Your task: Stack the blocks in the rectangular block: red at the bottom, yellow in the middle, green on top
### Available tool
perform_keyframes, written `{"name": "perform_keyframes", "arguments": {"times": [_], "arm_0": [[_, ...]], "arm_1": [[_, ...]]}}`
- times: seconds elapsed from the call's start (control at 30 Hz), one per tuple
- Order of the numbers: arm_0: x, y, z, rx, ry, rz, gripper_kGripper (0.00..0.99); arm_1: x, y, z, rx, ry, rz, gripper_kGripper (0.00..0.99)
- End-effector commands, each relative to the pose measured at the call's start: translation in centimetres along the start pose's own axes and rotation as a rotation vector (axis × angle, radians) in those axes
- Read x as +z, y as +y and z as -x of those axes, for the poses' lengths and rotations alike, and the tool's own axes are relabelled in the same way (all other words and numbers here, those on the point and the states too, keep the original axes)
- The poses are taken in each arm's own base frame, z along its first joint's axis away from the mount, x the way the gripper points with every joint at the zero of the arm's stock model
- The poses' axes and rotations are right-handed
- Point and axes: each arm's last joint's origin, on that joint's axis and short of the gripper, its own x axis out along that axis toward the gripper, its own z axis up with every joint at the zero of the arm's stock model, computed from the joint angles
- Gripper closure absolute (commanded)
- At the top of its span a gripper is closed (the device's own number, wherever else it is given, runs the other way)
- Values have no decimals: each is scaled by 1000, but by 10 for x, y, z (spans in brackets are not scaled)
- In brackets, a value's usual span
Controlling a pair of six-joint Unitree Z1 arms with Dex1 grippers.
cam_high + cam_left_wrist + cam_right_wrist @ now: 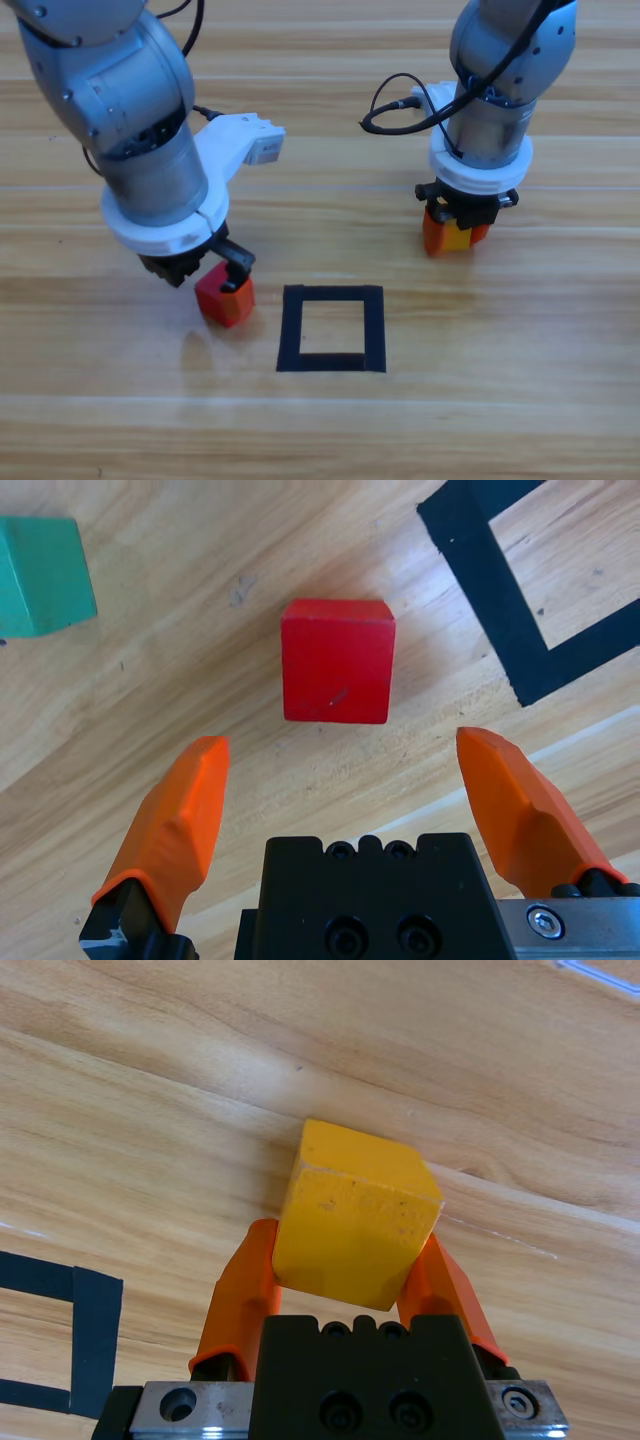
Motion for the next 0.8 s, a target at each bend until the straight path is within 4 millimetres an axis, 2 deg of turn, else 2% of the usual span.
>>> {"name": "perform_keyframes", "arguments": {"times": [0.03, 0.1, 0.23, 0.3, 0.53, 0.67, 0.8], "arm_0": [[1, 3, -24, -3, 39, -5, 19], [2, 2, -29, -3, 28, -9, 19], [6, 1, -39, -2, 34, -11, 19], [7, 1, -44, 1, 37, -11, 19], [8, 2, -59, 3, 41, -6, 17], [6, 5, -65, 4, 42, -3, 17], [6, 7, -68, 3, 32, 3, 48]], "arm_1": [[5, -47, -39, -41, 130, -71, 653], [0, -52, -23, -41, 117, -74, 714], [-13, -57, 13, -29, 72, -77, 720], [-18, -59, 22, -24, 54, -87, 720], [-33, -74, 34, -8, 29, -107, 720], [-42, -76, 48, 13, -10, -101, 720], [-45, -76, 50, 35, -10, -95, 720]]}}
